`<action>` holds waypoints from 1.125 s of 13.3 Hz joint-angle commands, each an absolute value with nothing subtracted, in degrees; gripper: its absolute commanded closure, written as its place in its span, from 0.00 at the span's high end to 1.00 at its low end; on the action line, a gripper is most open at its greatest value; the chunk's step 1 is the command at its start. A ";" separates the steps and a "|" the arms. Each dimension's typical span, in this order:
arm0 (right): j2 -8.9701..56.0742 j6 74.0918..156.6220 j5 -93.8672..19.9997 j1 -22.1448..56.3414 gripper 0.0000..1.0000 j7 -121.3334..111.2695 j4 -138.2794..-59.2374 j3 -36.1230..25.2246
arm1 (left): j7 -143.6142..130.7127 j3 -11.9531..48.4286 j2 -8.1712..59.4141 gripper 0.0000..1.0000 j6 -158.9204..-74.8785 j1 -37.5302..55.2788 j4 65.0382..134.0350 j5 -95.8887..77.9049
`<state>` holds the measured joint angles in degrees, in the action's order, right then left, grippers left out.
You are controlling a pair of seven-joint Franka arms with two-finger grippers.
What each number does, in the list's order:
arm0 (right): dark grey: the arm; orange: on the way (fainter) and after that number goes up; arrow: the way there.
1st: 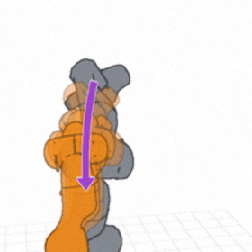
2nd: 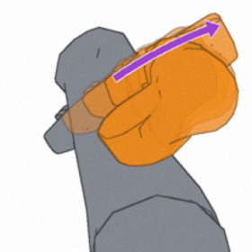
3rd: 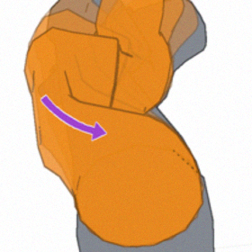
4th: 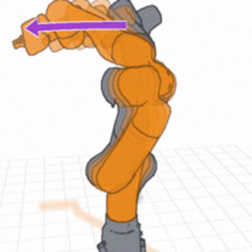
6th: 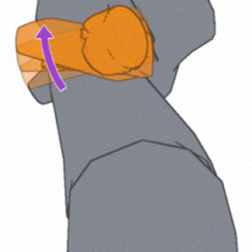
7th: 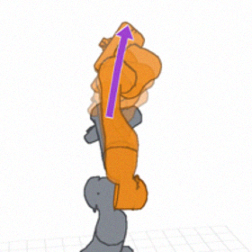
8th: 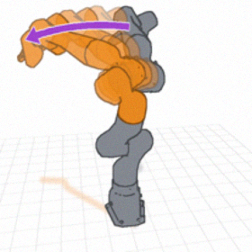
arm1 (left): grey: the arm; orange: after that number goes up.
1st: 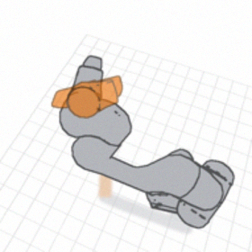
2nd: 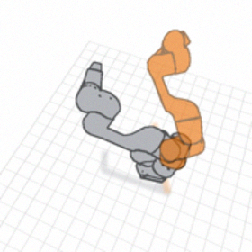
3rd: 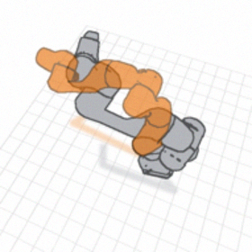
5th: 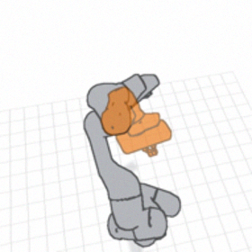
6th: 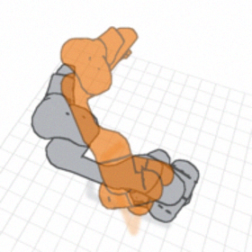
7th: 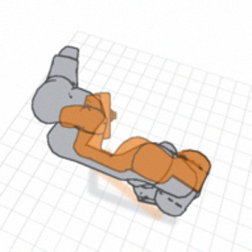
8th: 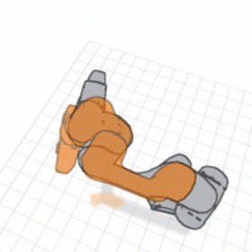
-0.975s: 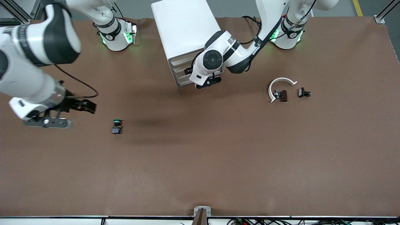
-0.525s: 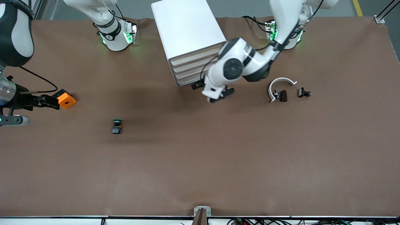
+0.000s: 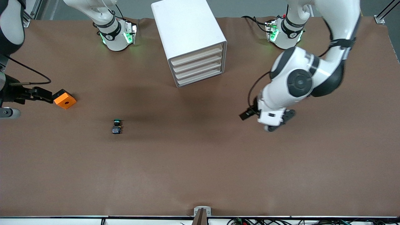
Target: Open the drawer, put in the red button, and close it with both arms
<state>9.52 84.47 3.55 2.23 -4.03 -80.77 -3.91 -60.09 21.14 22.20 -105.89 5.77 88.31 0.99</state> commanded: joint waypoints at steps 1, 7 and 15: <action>3.71 82.44 3.34 1.58 1.00 -2.47 -81.30 -3.25 | -56.36 21.62 20.58 1.00 -102.92 3.00 85.34 7.27; -2.80 84.89 -0.61 -0.96 1.00 2.02 -91.29 -4.04 | -31.76 18.75 11.53 1.00 -98.99 -3.96 86.13 9.14; -8.79 89.12 -0.53 -1.05 1.00 -1.41 -98.61 -4.04 | -5.29 0.97 -4.39 1.00 -90.64 2.02 94.48 -0.09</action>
<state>-6.52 88.02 0.27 -0.31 -0.58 -96.36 -4.47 -8.28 2.10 0.02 -92.36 0.06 90.77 0.62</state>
